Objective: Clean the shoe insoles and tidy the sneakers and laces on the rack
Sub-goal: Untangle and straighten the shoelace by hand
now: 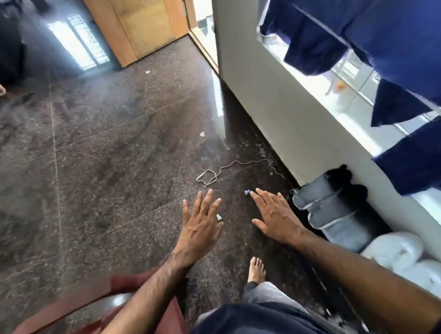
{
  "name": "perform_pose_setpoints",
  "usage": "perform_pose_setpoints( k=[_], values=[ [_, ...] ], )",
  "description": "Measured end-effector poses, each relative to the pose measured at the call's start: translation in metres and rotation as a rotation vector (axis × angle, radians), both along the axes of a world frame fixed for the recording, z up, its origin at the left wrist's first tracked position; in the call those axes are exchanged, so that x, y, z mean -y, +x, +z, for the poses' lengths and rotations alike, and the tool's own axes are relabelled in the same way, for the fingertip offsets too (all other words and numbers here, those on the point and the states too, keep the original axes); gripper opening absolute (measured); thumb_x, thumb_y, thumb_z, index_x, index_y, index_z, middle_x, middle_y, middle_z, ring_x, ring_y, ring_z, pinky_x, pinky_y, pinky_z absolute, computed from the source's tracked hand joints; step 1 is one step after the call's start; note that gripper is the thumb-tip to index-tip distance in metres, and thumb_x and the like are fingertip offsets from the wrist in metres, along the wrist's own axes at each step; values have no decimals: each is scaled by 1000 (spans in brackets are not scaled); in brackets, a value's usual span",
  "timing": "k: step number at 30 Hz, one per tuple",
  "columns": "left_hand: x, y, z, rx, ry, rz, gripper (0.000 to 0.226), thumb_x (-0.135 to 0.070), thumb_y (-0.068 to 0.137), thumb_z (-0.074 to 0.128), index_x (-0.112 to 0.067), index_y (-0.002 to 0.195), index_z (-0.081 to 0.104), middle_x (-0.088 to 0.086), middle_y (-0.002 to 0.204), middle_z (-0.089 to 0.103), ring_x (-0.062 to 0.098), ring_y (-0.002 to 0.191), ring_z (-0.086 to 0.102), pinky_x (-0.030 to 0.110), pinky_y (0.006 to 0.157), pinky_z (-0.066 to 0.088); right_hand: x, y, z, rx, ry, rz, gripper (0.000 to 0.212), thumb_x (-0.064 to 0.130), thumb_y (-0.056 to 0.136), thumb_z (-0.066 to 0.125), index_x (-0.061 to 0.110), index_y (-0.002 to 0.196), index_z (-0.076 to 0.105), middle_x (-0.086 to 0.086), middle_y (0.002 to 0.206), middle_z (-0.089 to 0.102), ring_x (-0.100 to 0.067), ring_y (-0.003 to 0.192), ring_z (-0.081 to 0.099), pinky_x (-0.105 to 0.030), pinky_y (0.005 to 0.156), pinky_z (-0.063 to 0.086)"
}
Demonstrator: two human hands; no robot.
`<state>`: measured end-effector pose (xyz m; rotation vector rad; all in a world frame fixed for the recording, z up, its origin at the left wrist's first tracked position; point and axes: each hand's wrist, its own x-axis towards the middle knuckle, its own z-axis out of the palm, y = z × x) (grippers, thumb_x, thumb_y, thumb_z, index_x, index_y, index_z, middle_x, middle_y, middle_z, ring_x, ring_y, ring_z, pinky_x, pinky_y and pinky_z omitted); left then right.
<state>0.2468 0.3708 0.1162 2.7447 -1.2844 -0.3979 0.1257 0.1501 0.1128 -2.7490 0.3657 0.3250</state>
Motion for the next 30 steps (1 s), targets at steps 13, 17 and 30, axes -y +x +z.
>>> perform_pose_setpoints(
  k=[13, 17, 30],
  values=[
    [58, 208, -49, -115, 61, 62, 63, -40, 99, 55, -18, 155, 39, 6, 171, 17, 29, 158, 10, 68, 120, 7, 67, 214, -47, -148, 29, 61, 76, 39, 99, 56, 18, 162, 18, -4, 168, 17, -22, 155, 18, -43, 127, 9],
    [68, 286, -86, -188, 83, 19, 64, -41, 101, 50, -18, 158, 32, 5, 172, 10, 26, 159, 3, 64, 122, 1, 68, 281, -84, -232, 55, 9, 76, 39, 98, 58, 17, 161, 22, -6, 167, 20, -24, 154, 22, -43, 127, 14],
    [107, 439, -297, -386, 223, 14, 62, -41, 105, 42, -19, 160, 24, 5, 171, 11, 27, 158, 7, 58, 125, 9, 89, 453, -301, -392, 240, -221, 62, 21, 94, 62, 5, 149, 40, -16, 146, 45, -39, 133, 46, -47, 116, 34]
  ],
)
